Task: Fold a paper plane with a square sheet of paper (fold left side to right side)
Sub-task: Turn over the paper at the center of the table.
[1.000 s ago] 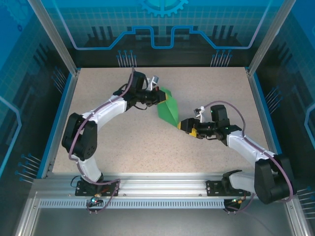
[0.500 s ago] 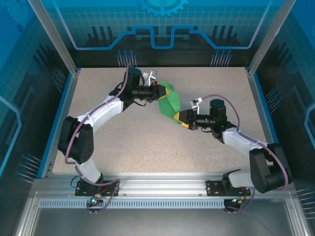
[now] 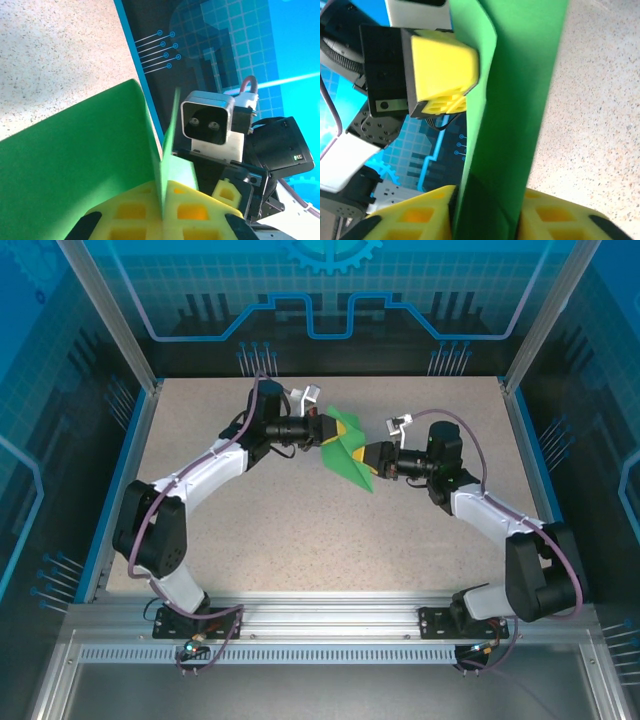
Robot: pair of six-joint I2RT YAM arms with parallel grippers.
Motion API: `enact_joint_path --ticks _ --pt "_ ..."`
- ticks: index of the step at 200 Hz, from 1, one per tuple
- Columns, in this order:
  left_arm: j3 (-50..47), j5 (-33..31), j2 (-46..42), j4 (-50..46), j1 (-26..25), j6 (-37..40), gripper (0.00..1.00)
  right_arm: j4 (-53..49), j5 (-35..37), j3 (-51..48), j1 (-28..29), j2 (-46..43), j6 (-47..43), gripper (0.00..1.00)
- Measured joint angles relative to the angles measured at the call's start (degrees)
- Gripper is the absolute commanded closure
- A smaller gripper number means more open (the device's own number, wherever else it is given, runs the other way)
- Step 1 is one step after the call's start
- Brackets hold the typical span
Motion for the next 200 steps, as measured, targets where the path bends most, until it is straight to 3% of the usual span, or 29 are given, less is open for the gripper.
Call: enact_joint_path --ticks 39,76,101,123,156,200 --pt "-0.39 -0.5 -0.7 -1.6 0.02 1.62 0.44 -3.06 0.46 0.04 -0.15 -0.24 -2.25 0.86" --pt "-1.81 -6.86 -7.34 -10.34 1.2 7.76 0.24 -18.08 4.39 2.27 -0.13 -3.87 -12.04 0.86" --pt "-3.08 -13.16 -15.3 -15.8 2.89 11.87 0.16 -32.7 12.0 7.28 1.11 -7.28 -22.4 0.86" --pt "-4.0 -19.56 -22.4 -19.28 3.3 15.1 0.09 -44.87 23.91 13.11 5.81 -8.5 -31.21 0.86" --pt "-6.27 -28.65 -30.84 -22.08 3.3 17.35 0.03 -60.39 49.7 21.62 18.6 -6.32 -40.85 0.86" --pt "-7.87 -37.94 -35.5 -24.74 3.32 18.4 0.01 -75.52 82.9 33.22 31.32 9.03 -46.58 0.85"
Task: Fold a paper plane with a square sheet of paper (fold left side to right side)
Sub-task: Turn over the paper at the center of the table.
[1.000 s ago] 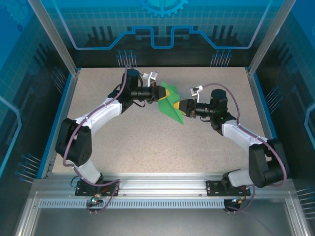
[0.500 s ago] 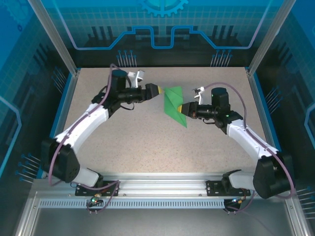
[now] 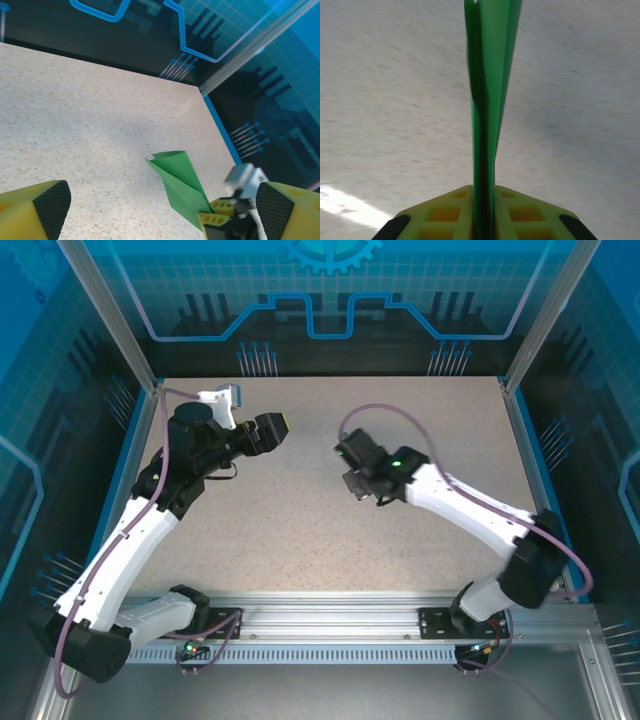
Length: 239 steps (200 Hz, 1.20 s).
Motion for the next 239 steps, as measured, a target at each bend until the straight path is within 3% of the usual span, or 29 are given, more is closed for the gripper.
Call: enact_joint_path --ticks 23,51,98,130,183,207,239 --pt "-0.37 -1.95 -0.37 -1.09 0.07 0.0 0.01 -6.62 12.7 5.38 3.63 10.71 -1.05 0.84" --pt "-0.42 -2.84 -0.37 -1.64 0.15 -0.02 0.01 -12.98 22.36 11.04 6.16 22.47 -1.05 0.84" --pt "-0.42 -3.02 -0.37 -2.49 0.2 -0.04 0.01 -18.67 26.38 16.52 8.13 33.99 -1.55 0.81" --pt "-0.42 -2.97 0.22 -2.6 0.2 -0.02 0.01 -19.06 20.2 17.09 8.87 36.22 -3.63 0.73" --pt "-0.37 -1.25 3.5 -3.82 0.24 -0.09 0.01 -17.51 4.81 16.96 8.79 35.39 -5.2 0.37" --pt "-0.31 -0.07 5.29 -4.5 0.28 -0.24 0.01 -16.0 -1.31 15.5 8.37 31.08 -4.44 0.27" --pt "-0.31 1.46 7.19 -4.79 0.48 -0.85 0.01 -13.16 -8.7 10.54 6.34 20.37 -2.75 0.22"
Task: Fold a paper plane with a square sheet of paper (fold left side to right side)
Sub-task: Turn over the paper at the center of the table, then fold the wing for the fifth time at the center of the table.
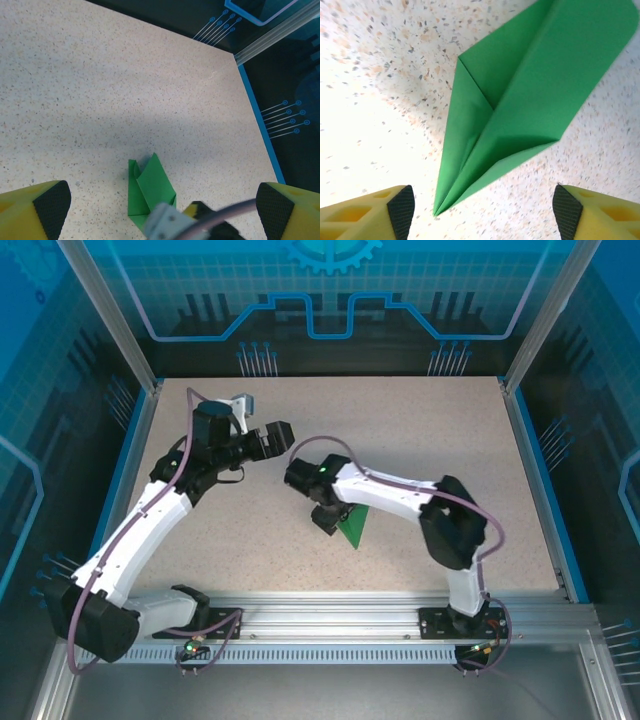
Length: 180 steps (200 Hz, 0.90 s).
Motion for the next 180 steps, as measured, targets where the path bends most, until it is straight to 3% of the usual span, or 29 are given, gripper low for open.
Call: enact_joint_path --ticks 76,102,149,180 --pt "-5.09 9.07 10.71 5.79 -0.28 -6.67 0.09 14.12 -14.08 -20.98 -16.26 -27.8 7.8 0.13" --pt "-7.52 11.06 15.87 8.0 -2.82 -9.22 0.1 20.55 -17.99 -28.17 -21.11 -34.58 11.43 0.0" --pt "-7.85 13.14 24.52 12.44 -9.16 -14.05 0.16 31.71 -24.61 -40.74 -30.27 -45.94 18.47 0.0" --pt "-7.39 13.9 29.94 13.33 -11.43 -16.11 0.21 34.07 -27.91 -43.54 -34.07 -48.19 20.9 0.0"
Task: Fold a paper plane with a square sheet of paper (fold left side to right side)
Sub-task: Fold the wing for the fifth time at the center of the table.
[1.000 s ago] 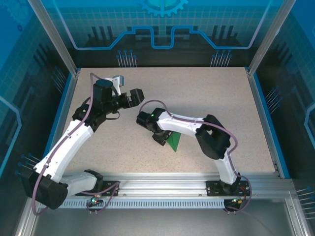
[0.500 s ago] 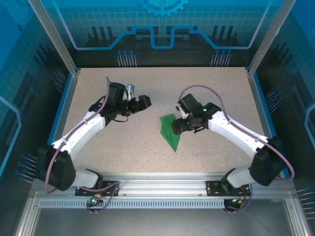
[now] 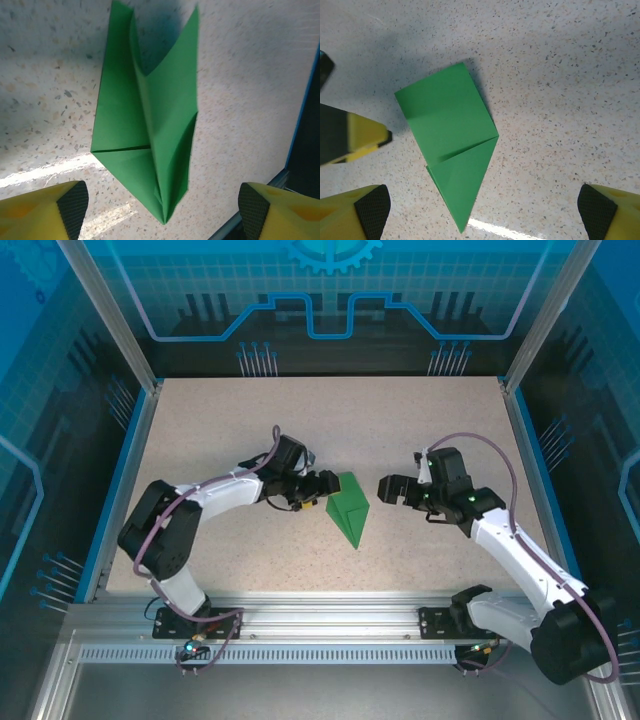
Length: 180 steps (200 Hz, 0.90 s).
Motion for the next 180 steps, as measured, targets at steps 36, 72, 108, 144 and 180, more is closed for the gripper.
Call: enact_joint_path --ticks 36,72,108,144,180 --pt "2.51 1.25 5.73 1.07 -2.01 -2.01 0.37 1.18 -2.67 -0.09 -1.25 -0.02 0.63 0.0" --pt "4.98 2.1 8.31 2.38 -2.4 -1.95 0.59 2.19 -4.42 -1.01 -1.7 -0.02 1.11 0.0" --pt "7.8 2.03 10.03 2.71 -2.38 1.25 0.81 4.74 -5.33 -3.56 -1.92 -0.63 0.59 0.0" --pt "8.0 2.05 10.01 2.75 -2.38 6.36 0.91 7.08 -6.29 -5.92 -2.16 -2.08 -3.52 0.0" --pt "6.4 2.97 8.2 4.46 -1.75 10.69 1.0 9.92 -12.68 -5.92 -6.88 0.5 -6.19 0.04"
